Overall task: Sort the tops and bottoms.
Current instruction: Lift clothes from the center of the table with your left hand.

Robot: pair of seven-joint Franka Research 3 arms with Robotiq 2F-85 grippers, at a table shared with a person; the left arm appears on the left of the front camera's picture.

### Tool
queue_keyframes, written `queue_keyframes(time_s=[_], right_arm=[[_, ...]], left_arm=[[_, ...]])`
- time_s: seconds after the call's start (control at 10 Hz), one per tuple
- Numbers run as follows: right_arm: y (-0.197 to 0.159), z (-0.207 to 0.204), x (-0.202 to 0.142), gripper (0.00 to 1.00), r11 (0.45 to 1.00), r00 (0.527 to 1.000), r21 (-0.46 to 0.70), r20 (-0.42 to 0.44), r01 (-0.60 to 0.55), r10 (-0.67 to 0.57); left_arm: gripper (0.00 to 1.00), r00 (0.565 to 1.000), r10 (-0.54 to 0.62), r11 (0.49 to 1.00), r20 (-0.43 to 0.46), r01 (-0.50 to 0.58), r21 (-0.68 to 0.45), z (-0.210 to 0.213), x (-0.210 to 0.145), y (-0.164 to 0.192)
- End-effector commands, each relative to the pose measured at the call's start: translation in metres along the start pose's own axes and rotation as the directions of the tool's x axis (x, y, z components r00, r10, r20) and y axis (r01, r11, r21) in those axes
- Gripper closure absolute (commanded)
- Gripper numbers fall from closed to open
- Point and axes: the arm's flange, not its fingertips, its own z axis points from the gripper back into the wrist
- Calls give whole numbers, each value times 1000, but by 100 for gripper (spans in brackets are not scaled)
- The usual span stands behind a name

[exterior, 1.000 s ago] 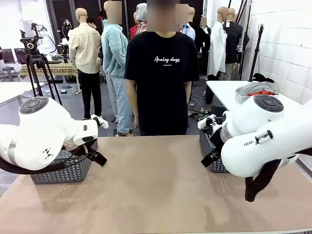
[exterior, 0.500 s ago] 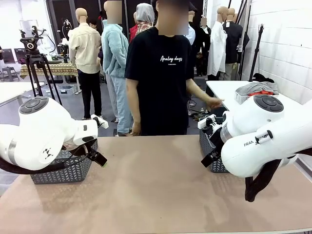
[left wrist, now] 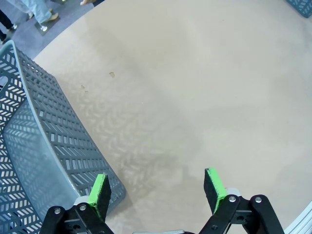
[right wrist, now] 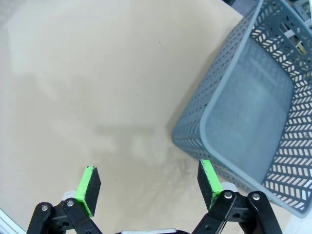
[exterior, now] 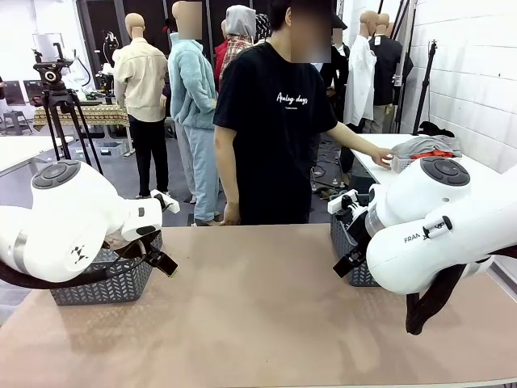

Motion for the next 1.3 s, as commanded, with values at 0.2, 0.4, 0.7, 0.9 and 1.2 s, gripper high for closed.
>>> queue_keyframes(time_s=[0.2, 0.4, 0.7, 0.9, 1.2], right_arm=[[0, 0, 0, 0, 1000, 1000, 0, 0, 1, -1], [0, 0, 0, 0, 1000, 1000, 0, 0, 1, -1], [0, 0, 0, 0, 1000, 1000, 0, 0, 0, 0], [0, 0, 0, 0, 1000, 1000, 0, 0, 0, 0], [0, 0, 0, 0, 1000, 1000, 0, 0, 0, 0]], left_arm=[[0, 1000, 4, 1000, 3, -4, 1, 1, 0, 2], [0, 1000, 4, 1000, 3, -4, 1, 1, 0, 2], [0, 1000, 4, 1000, 3, -4, 1, 1, 0, 2], [0, 1000, 4, 1000, 3, -4, 1, 1, 0, 2], [0, 1000, 4, 1000, 3, -4, 1, 1, 0, 2]])
